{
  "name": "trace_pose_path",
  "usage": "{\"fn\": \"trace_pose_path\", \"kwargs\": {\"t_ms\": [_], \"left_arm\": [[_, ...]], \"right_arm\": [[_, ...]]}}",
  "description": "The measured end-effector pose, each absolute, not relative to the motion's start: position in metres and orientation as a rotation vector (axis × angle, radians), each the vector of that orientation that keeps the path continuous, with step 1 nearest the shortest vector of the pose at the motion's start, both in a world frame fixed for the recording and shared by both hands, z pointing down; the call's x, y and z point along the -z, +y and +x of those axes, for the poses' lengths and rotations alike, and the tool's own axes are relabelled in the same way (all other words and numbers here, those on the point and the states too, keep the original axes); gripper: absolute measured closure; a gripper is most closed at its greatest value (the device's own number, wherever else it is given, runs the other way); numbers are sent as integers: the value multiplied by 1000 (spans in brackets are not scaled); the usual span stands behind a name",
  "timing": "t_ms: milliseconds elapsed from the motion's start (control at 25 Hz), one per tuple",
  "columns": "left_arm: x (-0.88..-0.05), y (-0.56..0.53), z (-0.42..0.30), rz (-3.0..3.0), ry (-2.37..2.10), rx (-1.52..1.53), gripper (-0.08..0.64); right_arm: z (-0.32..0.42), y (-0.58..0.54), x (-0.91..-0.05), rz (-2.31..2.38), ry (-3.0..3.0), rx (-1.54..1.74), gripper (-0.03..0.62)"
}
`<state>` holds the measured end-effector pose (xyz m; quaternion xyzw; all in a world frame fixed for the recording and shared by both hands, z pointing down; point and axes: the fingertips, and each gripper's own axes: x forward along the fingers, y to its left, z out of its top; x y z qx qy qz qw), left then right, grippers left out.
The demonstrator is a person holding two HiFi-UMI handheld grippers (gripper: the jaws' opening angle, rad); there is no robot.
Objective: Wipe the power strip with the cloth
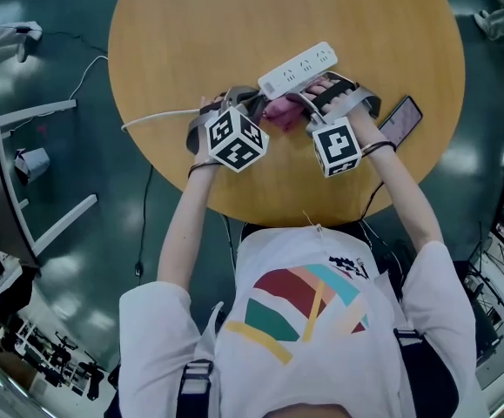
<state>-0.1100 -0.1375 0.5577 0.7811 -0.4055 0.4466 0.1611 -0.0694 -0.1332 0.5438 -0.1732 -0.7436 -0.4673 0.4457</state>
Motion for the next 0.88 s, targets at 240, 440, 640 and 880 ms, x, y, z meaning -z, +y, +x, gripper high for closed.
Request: {"fn": "trace_pose_path", "kwargs": {"t_ms": [240, 440, 640, 880], "left_arm": [[-557, -137, -111, 2203, -1128, -1307, 488], [-556, -137, -109, 2205, -1122, -1306, 488], [-557, -137, -108, 2198, -1122, -1304, 488], [-557, -136, -110, 2193, -1123, -1309, 488]], "right_arm": [[-42, -172, -544, -352, -1779, 1129, 552], [-14, -212, -544, -281, -1705, 1122, 552], [4, -235, -541, -222, -1679, 1097, 554], [4, -283, -498, 245, -2113, 273, 552]]}}
